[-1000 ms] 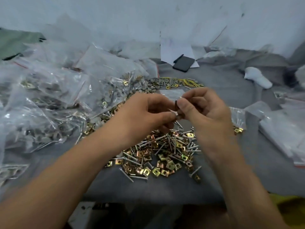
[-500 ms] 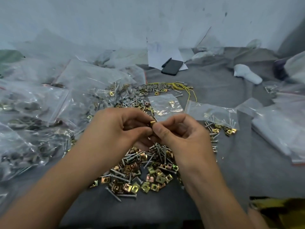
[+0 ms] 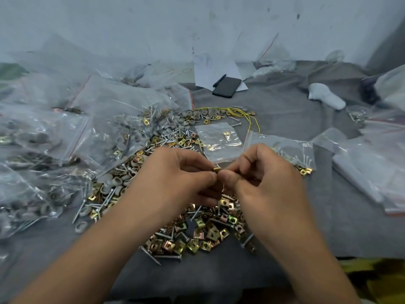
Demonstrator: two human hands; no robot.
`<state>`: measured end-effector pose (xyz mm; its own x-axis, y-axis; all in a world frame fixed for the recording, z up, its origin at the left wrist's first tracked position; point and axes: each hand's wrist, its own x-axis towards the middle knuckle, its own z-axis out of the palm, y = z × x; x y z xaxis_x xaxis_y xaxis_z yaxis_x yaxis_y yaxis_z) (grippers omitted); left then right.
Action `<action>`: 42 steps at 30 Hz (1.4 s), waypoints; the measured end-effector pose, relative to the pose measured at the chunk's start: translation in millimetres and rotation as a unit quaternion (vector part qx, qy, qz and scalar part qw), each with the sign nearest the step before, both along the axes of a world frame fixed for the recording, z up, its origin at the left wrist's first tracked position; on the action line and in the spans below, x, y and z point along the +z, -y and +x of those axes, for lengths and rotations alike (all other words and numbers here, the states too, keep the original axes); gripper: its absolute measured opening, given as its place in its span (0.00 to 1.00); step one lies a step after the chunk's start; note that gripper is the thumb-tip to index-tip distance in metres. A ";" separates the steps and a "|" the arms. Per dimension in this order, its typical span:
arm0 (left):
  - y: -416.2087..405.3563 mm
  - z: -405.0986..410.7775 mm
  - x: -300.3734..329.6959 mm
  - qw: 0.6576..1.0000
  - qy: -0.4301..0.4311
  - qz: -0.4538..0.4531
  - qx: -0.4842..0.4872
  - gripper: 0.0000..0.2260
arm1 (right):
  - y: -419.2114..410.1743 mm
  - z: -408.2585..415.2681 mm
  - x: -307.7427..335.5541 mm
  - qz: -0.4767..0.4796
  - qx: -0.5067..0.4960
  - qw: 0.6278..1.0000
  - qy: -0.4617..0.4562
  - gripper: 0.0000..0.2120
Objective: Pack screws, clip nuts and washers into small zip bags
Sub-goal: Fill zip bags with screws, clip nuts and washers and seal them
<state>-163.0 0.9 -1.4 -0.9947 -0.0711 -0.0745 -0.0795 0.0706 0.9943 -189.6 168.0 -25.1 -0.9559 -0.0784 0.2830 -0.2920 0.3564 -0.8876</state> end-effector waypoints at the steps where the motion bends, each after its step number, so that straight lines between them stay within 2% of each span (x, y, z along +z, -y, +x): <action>1: -0.6 0.9 1.3 1.000 -0.001 0.009 0.000 0.02 | -0.8 -0.1 -0.1 -0.056 0.020 0.998 0.030 0.17; 5: 4.8 5.2 0.7 0.999 -0.041 0.023 0.002 0.03 | 3.4 2.6 -4.2 -0.185 0.047 0.981 0.046 0.12; 8: 9.5 11.3 1.2 0.995 -0.096 -0.002 -0.014 0.06 | 9.2 5.6 -6.8 -0.329 0.082 0.933 0.121 0.16; 10: 9.8 12.5 1.8 0.992 -0.122 -0.032 -0.016 0.11 | 11.9 6.0 -7.0 -0.382 0.105 0.903 0.168 0.19; 12: 9.7 11.7 3.1 0.989 -0.140 -0.048 -0.014 0.11 | 13.0 5.3 -8.3 -0.426 0.135 0.874 0.193 0.17; 14: 8.8 10.7 4.7 0.987 -0.150 -0.055 -0.020 0.11 | 11.5 4.9 -8.1 -0.454 0.153 0.855 0.201 0.14; 18: 8.0 10.9 7.0 0.973 -0.205 -0.105 -0.017 0.13 | 6.6 5.2 -7.1 -0.464 0.176 0.845 0.200 0.09; 21: 10.3 12.0 8.3 0.957 -0.251 -0.144 -0.006 0.13 | 4.7 4.7 -7.5 -0.471 0.203 0.838 0.189 0.10; 29: 13.7 18.4 15.7 0.933 -0.302 -0.194 0.016 0.10 | 1.9 6.5 -7.8 -0.462 0.228 0.842 0.158 0.12; 33: 13.4 19.6 19.1 0.914 -0.324 -0.243 0.029 0.07 | 0.8 8.5 -6.8 -0.418 0.221 0.870 0.139 0.12; 38: 13.0 20.4 18.1 0.909 -0.330 -0.250 0.039 0.08 | -3.8 9.3 -7.8 -0.332 0.194 0.920 0.077 0.11; 42: 13.0 18.8 16.6 0.912 -0.332 -0.237 0.039 0.08 | -1.6 10.4 -9.1 -0.324 0.208 0.920 0.077 0.12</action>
<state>-144.2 -12.1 15.2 -0.8002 -0.0110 0.5997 0.5056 0.5255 0.6843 -179.2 169.6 -34.2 -0.9142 -0.3081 0.2632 -0.1372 -0.3759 -0.9164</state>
